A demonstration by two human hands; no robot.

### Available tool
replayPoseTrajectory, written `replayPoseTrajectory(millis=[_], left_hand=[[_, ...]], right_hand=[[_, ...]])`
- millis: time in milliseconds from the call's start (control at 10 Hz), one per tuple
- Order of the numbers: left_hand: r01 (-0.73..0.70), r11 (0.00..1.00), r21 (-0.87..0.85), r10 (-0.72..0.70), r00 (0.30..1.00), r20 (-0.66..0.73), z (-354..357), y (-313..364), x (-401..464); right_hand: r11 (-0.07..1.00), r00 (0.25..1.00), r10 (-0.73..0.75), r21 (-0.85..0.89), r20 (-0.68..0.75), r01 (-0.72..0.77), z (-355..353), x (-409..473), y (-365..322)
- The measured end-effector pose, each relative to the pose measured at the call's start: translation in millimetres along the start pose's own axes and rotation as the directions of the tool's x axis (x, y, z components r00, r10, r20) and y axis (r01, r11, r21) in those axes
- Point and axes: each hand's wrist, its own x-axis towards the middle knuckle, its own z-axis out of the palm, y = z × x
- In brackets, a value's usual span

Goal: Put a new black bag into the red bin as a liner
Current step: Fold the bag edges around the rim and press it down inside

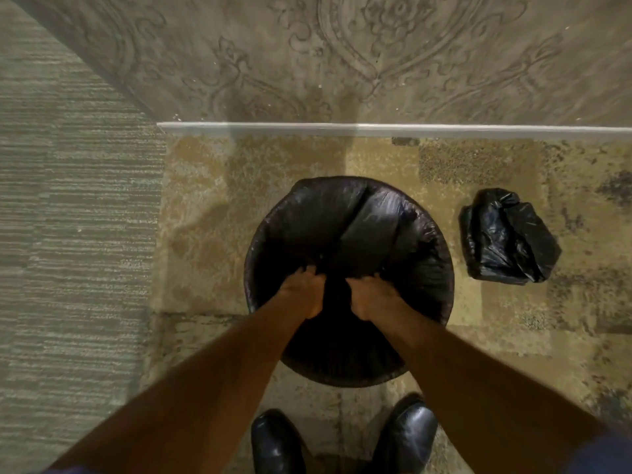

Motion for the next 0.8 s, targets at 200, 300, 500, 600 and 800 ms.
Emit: replayPoseTrajectory(millis=[200, 300, 500, 600, 800], left_hand=[[-0.052, 0.988, 0.143, 0.027, 0.984, 0.173, 27, 8, 30], [-0.046, 0.986, 0.161, 0.021, 0.988, 0.156, 27, 8, 28], [0.021, 0.997, -0.08, -0.012, 0.993, 0.115, 17, 0, 52], [0.021, 0.994, -0.105, -0.009, 0.993, 0.119, 14, -3, 67], [0.044, 0.996, -0.083, -0.042, 0.999, 0.032, 38, 7, 59]], right_hand=[[0.996, 0.985, 0.087, -0.046, 0.146, -0.081, 7, 18, -1], [0.947, 0.994, 0.107, 0.305, -0.021, -0.095, -9, 28, -9], [0.919, 0.994, 0.1, 0.38, 0.034, -0.105, -13, 56, -7], [0.96, 0.989, 0.104, 0.248, 0.105, -0.127, -9, 68, 1], [0.901, 0.992, 0.103, -0.43, 0.079, -0.059, 16, 55, 4]])
